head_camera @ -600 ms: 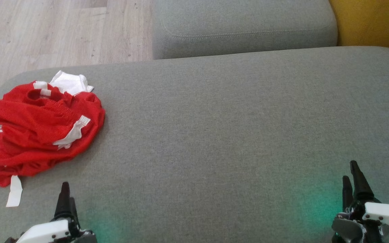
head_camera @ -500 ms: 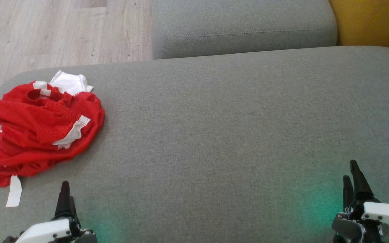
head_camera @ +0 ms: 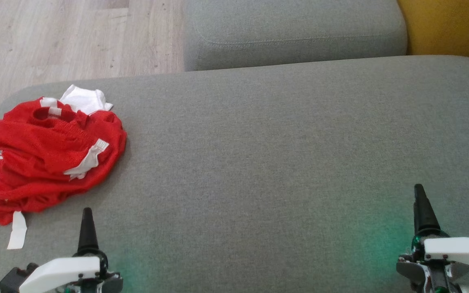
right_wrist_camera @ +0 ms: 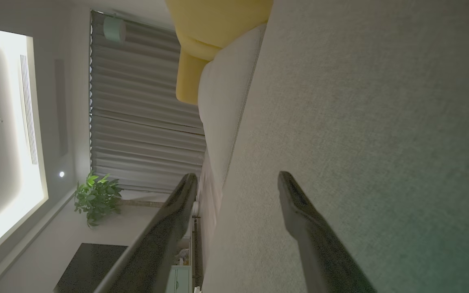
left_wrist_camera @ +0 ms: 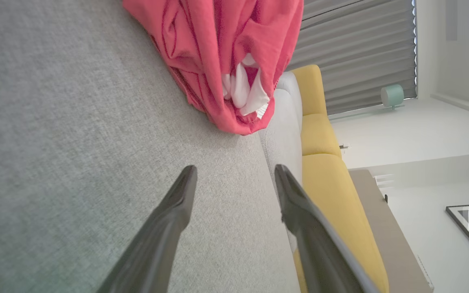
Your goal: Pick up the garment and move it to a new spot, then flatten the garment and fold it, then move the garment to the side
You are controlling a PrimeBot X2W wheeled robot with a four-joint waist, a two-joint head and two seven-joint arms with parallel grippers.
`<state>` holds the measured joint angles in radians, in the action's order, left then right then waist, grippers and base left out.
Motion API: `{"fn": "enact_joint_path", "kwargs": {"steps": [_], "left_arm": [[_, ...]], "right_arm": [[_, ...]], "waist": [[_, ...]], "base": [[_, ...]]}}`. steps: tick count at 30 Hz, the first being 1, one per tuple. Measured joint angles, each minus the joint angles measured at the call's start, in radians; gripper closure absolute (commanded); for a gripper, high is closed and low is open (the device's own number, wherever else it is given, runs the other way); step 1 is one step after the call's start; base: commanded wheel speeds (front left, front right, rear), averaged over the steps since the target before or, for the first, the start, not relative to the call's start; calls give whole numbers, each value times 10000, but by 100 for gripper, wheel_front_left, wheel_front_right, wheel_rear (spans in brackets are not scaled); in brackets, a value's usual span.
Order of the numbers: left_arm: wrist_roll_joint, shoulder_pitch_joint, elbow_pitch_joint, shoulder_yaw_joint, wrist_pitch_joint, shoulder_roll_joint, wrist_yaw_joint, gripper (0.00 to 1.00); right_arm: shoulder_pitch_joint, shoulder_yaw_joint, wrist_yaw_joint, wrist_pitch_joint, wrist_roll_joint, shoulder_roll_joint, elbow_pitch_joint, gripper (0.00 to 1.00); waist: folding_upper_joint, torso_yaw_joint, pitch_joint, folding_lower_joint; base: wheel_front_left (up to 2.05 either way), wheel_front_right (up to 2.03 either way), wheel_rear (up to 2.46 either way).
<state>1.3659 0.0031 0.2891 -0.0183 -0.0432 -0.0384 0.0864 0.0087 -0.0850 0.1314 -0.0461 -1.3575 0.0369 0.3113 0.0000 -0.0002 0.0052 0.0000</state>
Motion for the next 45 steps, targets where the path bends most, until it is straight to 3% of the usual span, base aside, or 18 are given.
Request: {"fn": "enact_joint_path", "kwargs": {"steps": [45], "left_arm": [[-5760,-1,-867,1567,1325,-13,-1011,0]], "right_arm": [[27,1127,0,1333,6125,10,-853,0]], "waist": [[0,-3,-131,0]], "base": [[0,0,0]]}}
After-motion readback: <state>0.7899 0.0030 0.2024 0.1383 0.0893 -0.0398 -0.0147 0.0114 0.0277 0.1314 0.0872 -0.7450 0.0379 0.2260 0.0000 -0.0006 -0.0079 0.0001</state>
